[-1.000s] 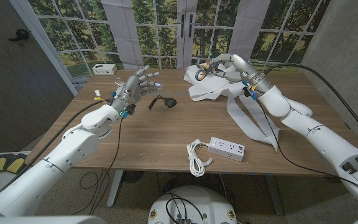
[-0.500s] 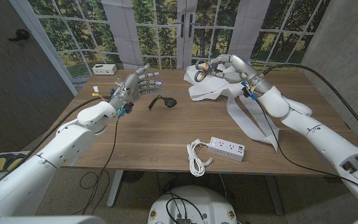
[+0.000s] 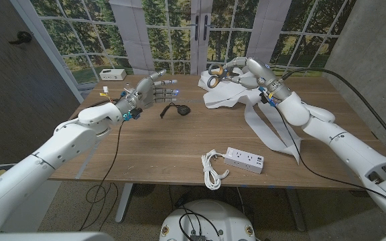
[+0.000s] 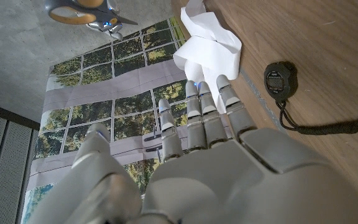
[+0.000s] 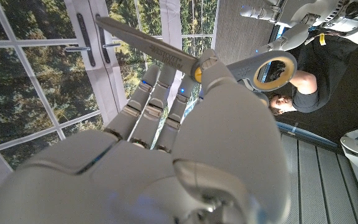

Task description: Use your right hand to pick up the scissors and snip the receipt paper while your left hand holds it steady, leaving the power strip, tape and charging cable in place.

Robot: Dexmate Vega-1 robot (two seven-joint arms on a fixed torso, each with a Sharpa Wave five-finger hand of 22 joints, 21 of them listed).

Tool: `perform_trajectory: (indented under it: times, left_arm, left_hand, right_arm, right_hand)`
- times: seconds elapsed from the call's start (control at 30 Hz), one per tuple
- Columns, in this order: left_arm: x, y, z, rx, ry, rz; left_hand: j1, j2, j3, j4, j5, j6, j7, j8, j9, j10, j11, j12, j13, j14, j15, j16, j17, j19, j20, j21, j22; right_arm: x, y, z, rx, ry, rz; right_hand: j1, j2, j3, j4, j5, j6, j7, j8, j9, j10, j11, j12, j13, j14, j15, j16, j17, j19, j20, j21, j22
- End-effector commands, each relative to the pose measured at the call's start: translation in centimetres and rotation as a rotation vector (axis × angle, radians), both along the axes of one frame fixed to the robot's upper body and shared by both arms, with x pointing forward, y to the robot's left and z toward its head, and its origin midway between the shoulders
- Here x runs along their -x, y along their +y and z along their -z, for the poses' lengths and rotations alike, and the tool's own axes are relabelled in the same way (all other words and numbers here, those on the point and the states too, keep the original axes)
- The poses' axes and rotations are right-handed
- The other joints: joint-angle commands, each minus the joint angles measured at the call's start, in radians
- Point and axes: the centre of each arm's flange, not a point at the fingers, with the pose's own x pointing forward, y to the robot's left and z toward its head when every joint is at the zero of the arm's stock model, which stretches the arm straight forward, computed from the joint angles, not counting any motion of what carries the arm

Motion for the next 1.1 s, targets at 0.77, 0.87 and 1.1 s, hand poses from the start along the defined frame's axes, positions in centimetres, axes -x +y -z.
perform_trajectory:
  times: [0.77,0.87,1.1]
  left_arm:
    - [1.6,-1.0,1.3,-0.006,0.066,0.127]
    - [1.9,-0.8,1.5,-0.01,0.077,0.102]
    - [2.5,-0.9,1.4,-0.035,0.062,0.099]
  left_hand:
    - [0.04,0.022,0.017,-0.007,0.004,0.095,0.036,0.017,0.006,-0.079,0.012,0.002,-0.056,-0.166,0.039,-0.002,-0.002,-0.11,0.016,-0.015,-0.001]
    - [0.061,0.028,0.026,-0.013,0.0,0.11,0.063,0.02,0.008,-0.098,0.012,0.001,-0.063,-0.18,0.051,0.002,-0.002,-0.129,0.017,-0.014,-0.001]
    - [0.099,0.038,0.04,-0.02,-0.004,0.145,0.092,0.027,0.01,-0.115,0.012,0.003,-0.071,-0.202,0.065,0.002,-0.002,-0.162,0.017,-0.016,-0.002]
  right_arm:
    - [1.0,0.5,1.7,0.042,-0.209,0.064]
    - [1.0,0.5,1.9,0.048,-0.211,0.064]
    - [1.2,0.6,2.1,0.051,-0.227,0.066]
  right_hand:
    - [0.005,0.012,0.023,0.013,0.006,0.051,-0.03,0.001,-0.004,0.092,-0.078,-0.001,0.039,0.016,-0.145,-0.028,0.017,-0.015,-0.056,0.033,-0.003]
    - [0.006,0.011,0.022,0.012,0.005,0.052,-0.029,0.001,-0.006,0.094,-0.078,-0.001,0.039,0.017,-0.145,-0.032,0.019,-0.016,-0.057,0.038,-0.004]
    - [0.007,0.011,0.02,0.012,0.005,0.051,-0.028,0.0,-0.005,0.096,-0.081,-0.003,0.037,0.021,-0.146,-0.038,0.021,-0.019,-0.058,0.045,-0.005]
